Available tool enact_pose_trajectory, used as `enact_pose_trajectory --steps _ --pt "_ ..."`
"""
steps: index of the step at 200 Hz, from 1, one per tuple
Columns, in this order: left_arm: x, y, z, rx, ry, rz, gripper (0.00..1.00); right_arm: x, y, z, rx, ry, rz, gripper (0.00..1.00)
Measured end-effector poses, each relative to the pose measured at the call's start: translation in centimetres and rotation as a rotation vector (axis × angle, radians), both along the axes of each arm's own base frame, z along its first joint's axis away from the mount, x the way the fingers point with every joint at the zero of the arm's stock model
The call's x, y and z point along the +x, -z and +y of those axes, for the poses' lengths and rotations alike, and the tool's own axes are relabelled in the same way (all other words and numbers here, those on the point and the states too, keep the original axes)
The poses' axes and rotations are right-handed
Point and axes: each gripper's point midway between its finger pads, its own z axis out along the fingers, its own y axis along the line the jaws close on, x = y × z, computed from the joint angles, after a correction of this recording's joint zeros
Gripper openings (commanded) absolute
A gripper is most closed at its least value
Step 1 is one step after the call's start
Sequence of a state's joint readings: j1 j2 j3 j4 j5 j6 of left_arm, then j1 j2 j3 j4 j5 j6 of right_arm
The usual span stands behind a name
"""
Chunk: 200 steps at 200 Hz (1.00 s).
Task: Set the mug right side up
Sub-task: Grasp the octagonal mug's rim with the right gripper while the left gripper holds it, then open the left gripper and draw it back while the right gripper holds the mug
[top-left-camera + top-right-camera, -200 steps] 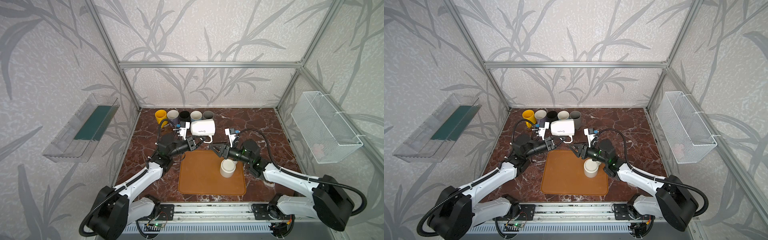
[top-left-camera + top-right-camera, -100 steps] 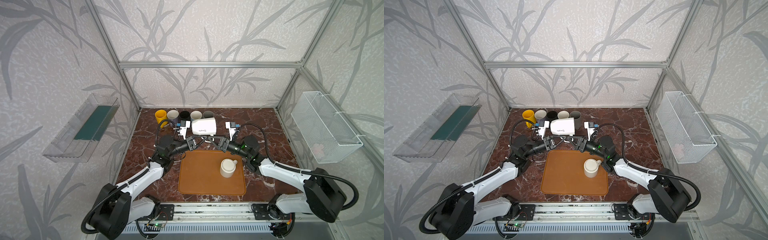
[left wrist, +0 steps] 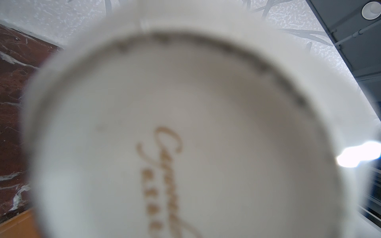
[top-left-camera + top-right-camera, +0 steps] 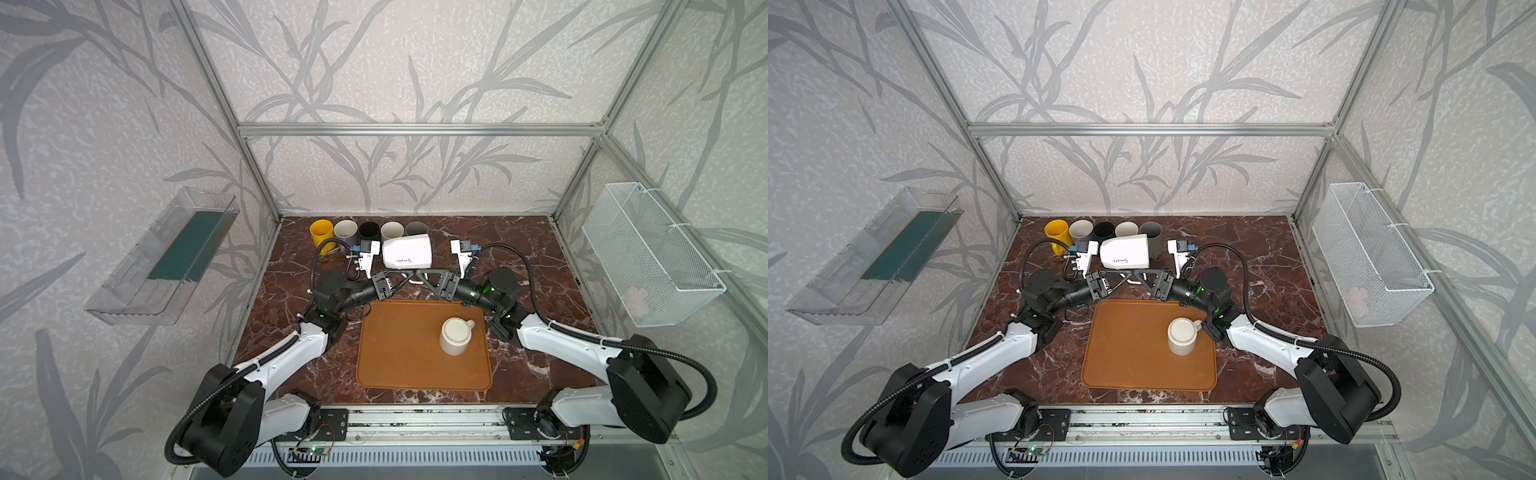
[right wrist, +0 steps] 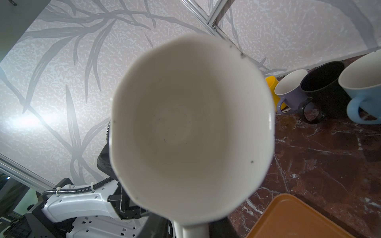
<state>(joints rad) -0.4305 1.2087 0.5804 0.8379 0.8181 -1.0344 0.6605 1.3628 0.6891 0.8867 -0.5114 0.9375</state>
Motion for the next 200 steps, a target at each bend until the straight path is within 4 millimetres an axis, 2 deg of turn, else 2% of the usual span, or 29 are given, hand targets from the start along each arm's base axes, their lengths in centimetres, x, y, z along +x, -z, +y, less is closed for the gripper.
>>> enact_pose_trajectory --steps 23,47,77,90,105,134,152,200 --pt "0.0 -0.1 0.0 -0.008 0.004 0.003 0.00 0.0 0.1 0.1 0.000 -0.006 0.005 0.16" --pt "-0.1 -0.1 0.0 -0.015 0.012 0.019 0.00 0.0 0.1 0.0 0.000 -0.011 0.003 0.00" --pt "-0.1 0.0 0.0 -0.012 0.015 0.023 0.00 -0.1 0.2 0.1 -0.002 -0.017 0.003 0.00" --pt "-0.1 0.1 0.0 -0.010 0.015 0.027 0.11 0.0 0.3 0.1 -0.007 -0.017 0.004 0.00" --pt "0.0 0.2 0.0 -0.003 0.015 0.029 0.30 -0.1 0.4 0.1 -0.013 -0.018 0.004 0.00" --pt "0.0 0.7 -0.1 0.024 0.017 0.016 0.52 0.1 1.0 0.2 -0.038 -0.017 0.033 0.00" --pt "-0.1 1.0 -0.1 0.043 0.014 0.016 0.57 0.3 1.5 0.1 -0.055 -0.012 0.052 0.00" --pt "-0.4 1.8 0.3 0.103 -0.007 0.027 0.62 0.8 2.5 -0.8 -0.091 -0.001 0.094 0.00"
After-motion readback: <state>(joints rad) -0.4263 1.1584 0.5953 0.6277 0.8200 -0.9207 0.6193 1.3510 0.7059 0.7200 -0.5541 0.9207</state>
